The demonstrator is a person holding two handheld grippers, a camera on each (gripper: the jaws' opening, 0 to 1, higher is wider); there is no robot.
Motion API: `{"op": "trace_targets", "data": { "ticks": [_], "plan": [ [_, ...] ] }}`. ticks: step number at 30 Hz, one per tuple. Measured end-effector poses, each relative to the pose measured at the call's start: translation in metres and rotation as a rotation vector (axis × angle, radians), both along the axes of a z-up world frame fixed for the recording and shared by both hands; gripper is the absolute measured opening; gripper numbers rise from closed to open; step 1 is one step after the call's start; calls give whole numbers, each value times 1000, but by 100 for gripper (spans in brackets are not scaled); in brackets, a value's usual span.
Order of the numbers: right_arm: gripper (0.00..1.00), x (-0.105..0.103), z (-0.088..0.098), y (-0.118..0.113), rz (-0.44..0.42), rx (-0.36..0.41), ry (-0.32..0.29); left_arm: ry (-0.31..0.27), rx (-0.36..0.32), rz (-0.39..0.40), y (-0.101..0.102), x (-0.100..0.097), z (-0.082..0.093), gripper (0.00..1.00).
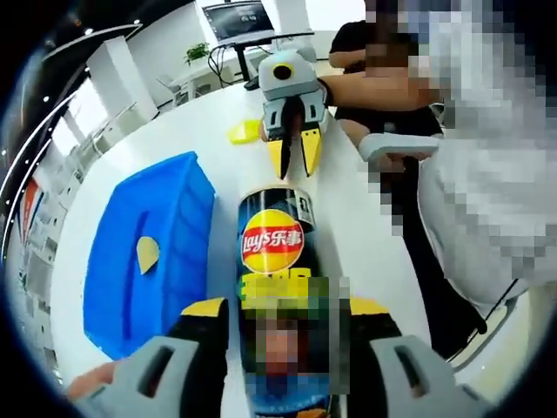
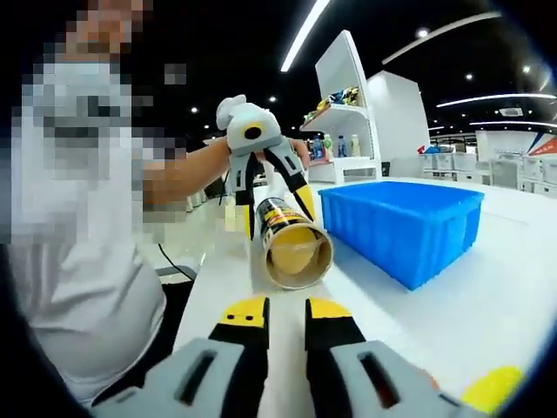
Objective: Open the lid of the chip container on the table, take out the chips, place them into the box in front of the container, and close the lid
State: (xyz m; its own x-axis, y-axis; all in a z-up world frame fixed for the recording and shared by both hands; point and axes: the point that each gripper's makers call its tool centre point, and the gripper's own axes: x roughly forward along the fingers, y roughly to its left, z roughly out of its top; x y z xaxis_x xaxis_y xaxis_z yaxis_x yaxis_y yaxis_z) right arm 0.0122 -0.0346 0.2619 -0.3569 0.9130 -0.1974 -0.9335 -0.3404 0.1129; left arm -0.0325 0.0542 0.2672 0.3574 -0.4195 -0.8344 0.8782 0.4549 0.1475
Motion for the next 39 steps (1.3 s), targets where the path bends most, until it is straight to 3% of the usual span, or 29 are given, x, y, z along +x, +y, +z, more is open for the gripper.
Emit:
{"op": "trace_targets", "data": {
  "ticks": [5, 9, 18, 39],
  "plan": [
    [16, 3, 8, -1, -20, 47, 35, 59, 17, -7, -5, -2, -1, 54],
    [16, 6, 10, 0, -34, 59, 45, 105, 107, 18, 3, -1, -7, 54],
    [16, 6, 9, -1, -29, 61, 44, 184, 147, -1, -9, -7, -17, 48],
    [16, 11, 9, -2, -44, 72, 46, 117, 135, 20, -12, -6, -16, 46]
  ]
}}
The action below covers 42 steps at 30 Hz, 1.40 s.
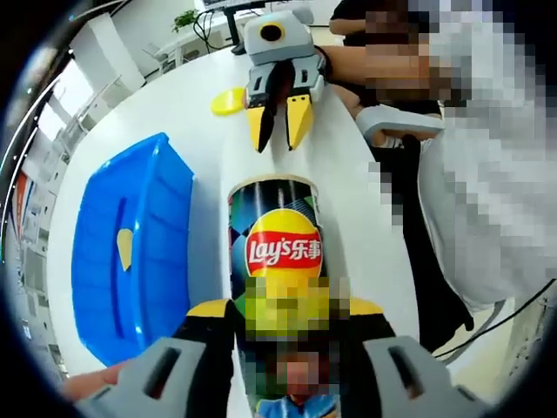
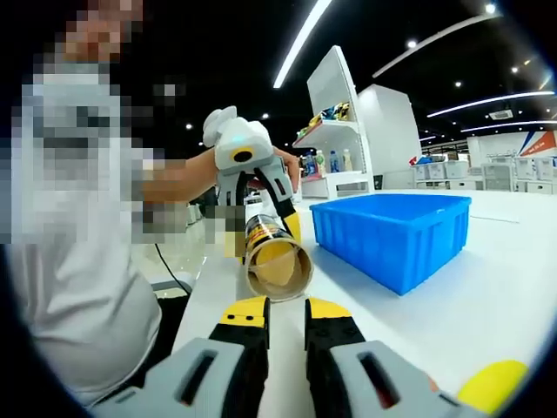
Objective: Open the lid of the chip container on the table, take out the chips, place them into the box in front of the container, and close the lid
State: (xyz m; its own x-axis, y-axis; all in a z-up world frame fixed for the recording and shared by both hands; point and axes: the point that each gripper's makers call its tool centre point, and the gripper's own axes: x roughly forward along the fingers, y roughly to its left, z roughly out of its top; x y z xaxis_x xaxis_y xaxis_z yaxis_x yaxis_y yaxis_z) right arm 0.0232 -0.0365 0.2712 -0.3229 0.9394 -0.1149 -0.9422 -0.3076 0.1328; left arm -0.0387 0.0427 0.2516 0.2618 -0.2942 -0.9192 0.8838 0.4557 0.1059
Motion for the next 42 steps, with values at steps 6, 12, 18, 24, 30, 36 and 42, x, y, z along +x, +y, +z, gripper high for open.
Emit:
{"op": "trace_targets", "data": {
  "ticks": [6, 12, 18, 24, 30, 36, 42],
  "plan": [
    [16, 3, 1, 0, -9, 5, 13, -35, 13, -10, 4, 7, 1, 46],
    [16, 4, 2, 0, -17, 8, 21, -94, -52, -16, 3, 9, 15, 45],
    [16, 7, 3, 0, -24, 15, 36, -195, -112, 8, 3, 18, 32, 45],
    [16, 8, 3, 1, -33, 15, 35, -222, -271, 78, 4, 20, 51, 45],
    [16, 9, 3, 1, -41, 15, 37, -277, -318, 112, 4, 19, 61, 45],
    [16, 10, 3, 1, -49, 17, 39, -334, -442, 111, 0, 22, 77, 45],
    [16, 11, 4, 1, -57, 20, 41, -398, -568, 168, 3, 27, 94, 44]
  ]
}}
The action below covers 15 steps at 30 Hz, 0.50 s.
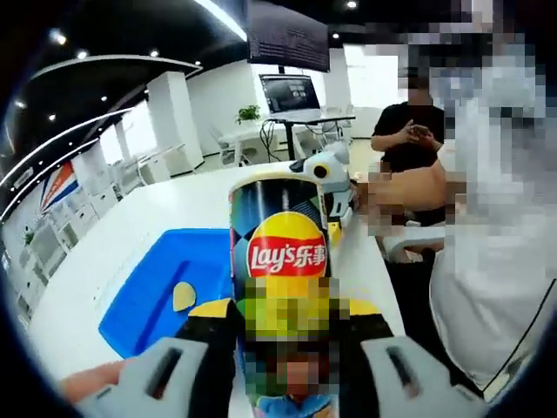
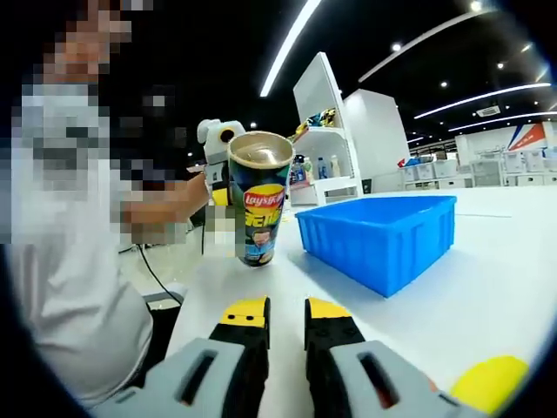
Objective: Open the lid of the chip container on the table, take out the chips, place them into the box in front of the container, and close the lid
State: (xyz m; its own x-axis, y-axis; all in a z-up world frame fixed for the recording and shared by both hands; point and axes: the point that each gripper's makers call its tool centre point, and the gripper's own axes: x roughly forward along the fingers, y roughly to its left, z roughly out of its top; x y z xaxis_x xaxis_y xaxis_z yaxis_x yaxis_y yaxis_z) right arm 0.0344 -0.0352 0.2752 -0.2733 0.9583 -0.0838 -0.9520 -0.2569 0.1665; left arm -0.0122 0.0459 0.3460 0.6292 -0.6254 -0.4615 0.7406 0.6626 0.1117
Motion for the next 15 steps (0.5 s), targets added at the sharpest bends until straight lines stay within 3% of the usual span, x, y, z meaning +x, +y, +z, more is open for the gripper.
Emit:
{"op": "trace_targets", "data": {
  "ticks": [5, 8, 9, 15],
  "plan": [
    [16, 1, 1, 0, -6, 2, 6, -89, -68, 73, 10, 12, 11, 44],
    [16, 3, 1, 0, -10, 3, 10, -146, -92, 57, 7, 10, 16, 44],
    [16, 3, 1, 0, -12, 2, 10, -141, -104, 75, 8, 11, 17, 44],
    [16, 4, 2, -1, -18, 7, 15, -198, -255, 109, 7, 16, 34, 44]
  ]
}}
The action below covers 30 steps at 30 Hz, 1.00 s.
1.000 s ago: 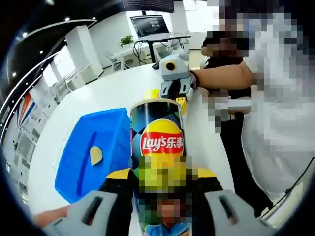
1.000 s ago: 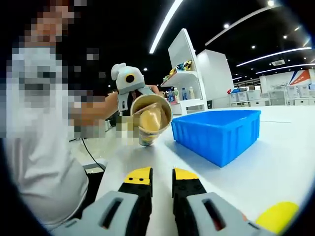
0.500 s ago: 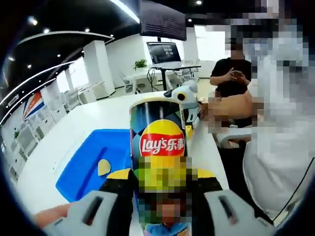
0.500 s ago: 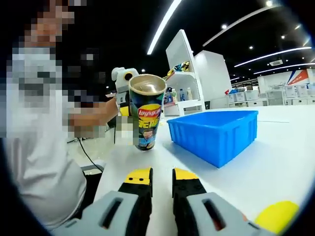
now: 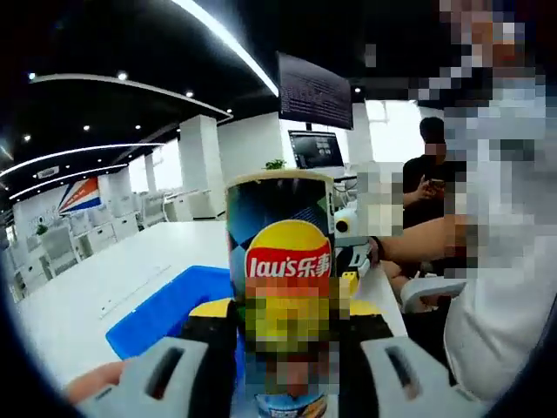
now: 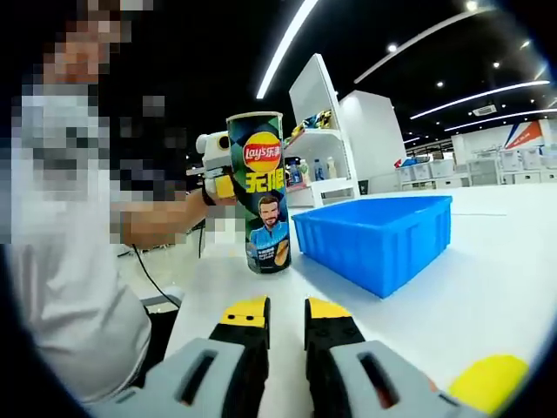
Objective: Open the lid of the chip container on the table, take out the chips, place them into the box in front of the container, and close the lid
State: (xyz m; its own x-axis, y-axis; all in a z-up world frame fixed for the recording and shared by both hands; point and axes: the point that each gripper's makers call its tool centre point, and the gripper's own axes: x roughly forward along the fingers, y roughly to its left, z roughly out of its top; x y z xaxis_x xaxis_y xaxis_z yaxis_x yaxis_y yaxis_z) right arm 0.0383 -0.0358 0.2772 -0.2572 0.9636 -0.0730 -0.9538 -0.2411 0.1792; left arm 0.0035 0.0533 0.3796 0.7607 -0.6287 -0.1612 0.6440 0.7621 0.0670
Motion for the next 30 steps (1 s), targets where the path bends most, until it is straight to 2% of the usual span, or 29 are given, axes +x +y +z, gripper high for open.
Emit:
{"op": "trace_targets", "data": {
  "ticks": [2, 6, 8, 11, 14, 19, 27, 30],
  "plan": [
    [16, 1, 0, 0, -3, 0, 1, -5, -28, -2, 1, 0, 0, 44],
    [16, 1, 0, 0, -4, -1, 4, -46, -142, -29, -6, -3, 7, 44],
    [16, 1, 0, 0, -5, -1, 6, -41, -176, -29, -8, -4, 6, 44],
    [16, 2, 0, 0, -7, 0, 9, -47, -178, -36, -14, -4, 0, 44],
    [16, 3, 0, 0, -11, -2, 14, -74, -147, -102, -26, -9, -9, 44],
    [16, 6, -1, 0, -19, -4, 24, -89, -155, -126, -31, -12, -16, 44],
    [16, 8, -1, 1, -29, -3, 27, -95, -223, -174, -27, -16, -15, 44],
    [16, 9, -1, 2, -32, -4, 30, -98, -242, -221, -29, -19, -15, 45]
  ]
}}
